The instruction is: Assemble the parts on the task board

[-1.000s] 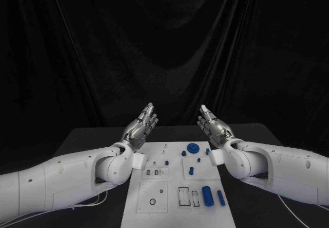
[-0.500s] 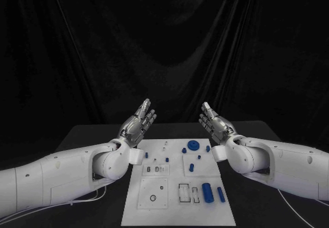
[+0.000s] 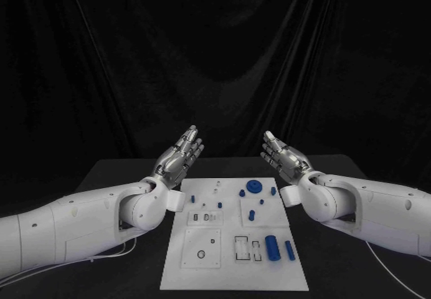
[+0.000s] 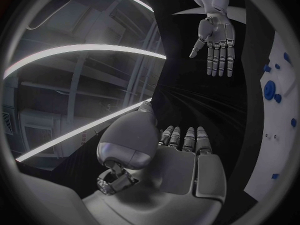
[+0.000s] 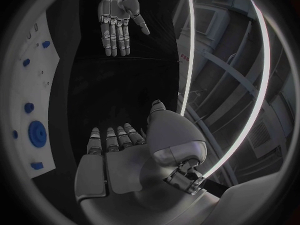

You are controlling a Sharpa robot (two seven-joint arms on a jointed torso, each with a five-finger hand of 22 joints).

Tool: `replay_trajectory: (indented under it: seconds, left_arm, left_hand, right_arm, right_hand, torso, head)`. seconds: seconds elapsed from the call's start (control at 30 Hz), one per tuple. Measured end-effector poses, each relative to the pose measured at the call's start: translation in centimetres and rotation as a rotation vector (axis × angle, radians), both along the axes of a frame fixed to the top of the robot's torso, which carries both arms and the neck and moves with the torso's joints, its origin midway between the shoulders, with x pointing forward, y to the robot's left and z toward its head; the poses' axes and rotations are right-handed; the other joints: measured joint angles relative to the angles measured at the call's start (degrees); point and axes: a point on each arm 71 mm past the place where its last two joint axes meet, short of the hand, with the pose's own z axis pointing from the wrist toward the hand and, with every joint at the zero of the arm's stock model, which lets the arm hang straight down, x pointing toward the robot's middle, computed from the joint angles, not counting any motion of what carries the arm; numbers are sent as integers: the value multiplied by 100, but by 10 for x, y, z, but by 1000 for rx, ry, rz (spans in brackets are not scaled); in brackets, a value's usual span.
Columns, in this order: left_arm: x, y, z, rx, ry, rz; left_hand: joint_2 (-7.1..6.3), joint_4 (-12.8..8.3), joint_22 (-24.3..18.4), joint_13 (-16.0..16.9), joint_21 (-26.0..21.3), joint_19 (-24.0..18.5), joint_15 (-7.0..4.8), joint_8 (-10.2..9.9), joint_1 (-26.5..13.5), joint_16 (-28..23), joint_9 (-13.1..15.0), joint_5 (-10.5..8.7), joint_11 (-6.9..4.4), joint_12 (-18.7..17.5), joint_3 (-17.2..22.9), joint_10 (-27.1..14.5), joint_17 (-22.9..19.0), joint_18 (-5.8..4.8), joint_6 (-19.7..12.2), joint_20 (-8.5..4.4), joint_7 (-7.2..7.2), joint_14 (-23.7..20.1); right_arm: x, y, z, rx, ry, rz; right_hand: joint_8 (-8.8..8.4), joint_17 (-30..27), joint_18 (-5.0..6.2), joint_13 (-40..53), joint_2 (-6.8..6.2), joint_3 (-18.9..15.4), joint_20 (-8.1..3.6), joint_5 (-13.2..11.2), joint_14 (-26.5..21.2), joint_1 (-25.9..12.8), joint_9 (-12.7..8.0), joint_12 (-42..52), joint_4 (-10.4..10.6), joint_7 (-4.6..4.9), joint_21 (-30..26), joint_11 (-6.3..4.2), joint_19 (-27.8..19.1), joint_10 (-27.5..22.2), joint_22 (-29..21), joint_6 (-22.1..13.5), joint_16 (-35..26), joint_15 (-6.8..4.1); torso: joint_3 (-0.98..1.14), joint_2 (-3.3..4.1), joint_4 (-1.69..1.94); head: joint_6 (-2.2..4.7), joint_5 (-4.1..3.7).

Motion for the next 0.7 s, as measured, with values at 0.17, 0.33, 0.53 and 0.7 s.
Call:
replay_trajectory:
  seconds: [0.17, 0.33, 0.53, 0.7]
  left_arm:
    - [0, 10, 0, 44, -33, -3]
    - [-1, 24, 1, 87, -57, -2]
    - [-5, 44, 3, 125, -79, 12]
    - [-10, 57, 5, 176, -115, 12]
  left_hand:
    - [19, 17, 144, 186, 215, 317, 875, 154, 349, 476, 83, 370, 839, 759, 44, 319, 198, -148, 415, 1035, 277, 455]
    - [8, 17, 190, 277, 333, 553, 1064, 218, 461, 867, 109, 431, 1272, 1529, 44, 751, 218, -146, 648, 1324, 429, 760]
    - [1, 17, 195, 284, 363, 633, 1155, 300, 576, 1044, 146, 514, 1378, 1821, 43, 857, 218, -43, 884, 1448, 516, 851]
    - [-44, 16, 205, 307, 443, 745, 1189, 456, 877, 1340, 184, 770, 1499, 2171, 43, 979, 251, 42, 1308, 1617, 659, 1073]
  right_arm:
    - [9, -4, 16, -123, -145, 70]
    - [18, -1, 45, -293, -335, 163]
    - [28, 6, 85, -541, -585, 267]
    - [29, 16, 113, -831, -810, 371]
  right_hand:
    - [204, 29, -1, 51, -116, 102, 625, 371, 97, 545, 63, 119, -131, 449, 170, 475, 280, 144, 120, 398, 38, 520]
    - [234, 159, -1, 138, -256, 177, 1075, 579, 829, 1228, 85, 341, -244, 605, 681, 1177, 1404, 691, 347, 839, 227, 1299]
    - [789, 717, -41, 524, -381, 306, 999, 811, 4803, 1918, 320, 1462, -603, 941, 1973, 1653, 4744, 3817, 836, 2836, 1446, 1223]
    - [789, 678, 1, 445, -403, 540, 779, 199, 5765, 2328, 320, 1384, -835, 789, 1940, 1466, 5610, 4700, 729, 3441, 1383, 971]
  torso:
    - [-1, -3, -1]
    - [-1, -3, -2]
    - [-1, 0, -7]
    - [-4, 16, -7]
  head:
    - [-165, 8]
    - [-340, 0]
    - [-505, -9]
    - [-660, 0]
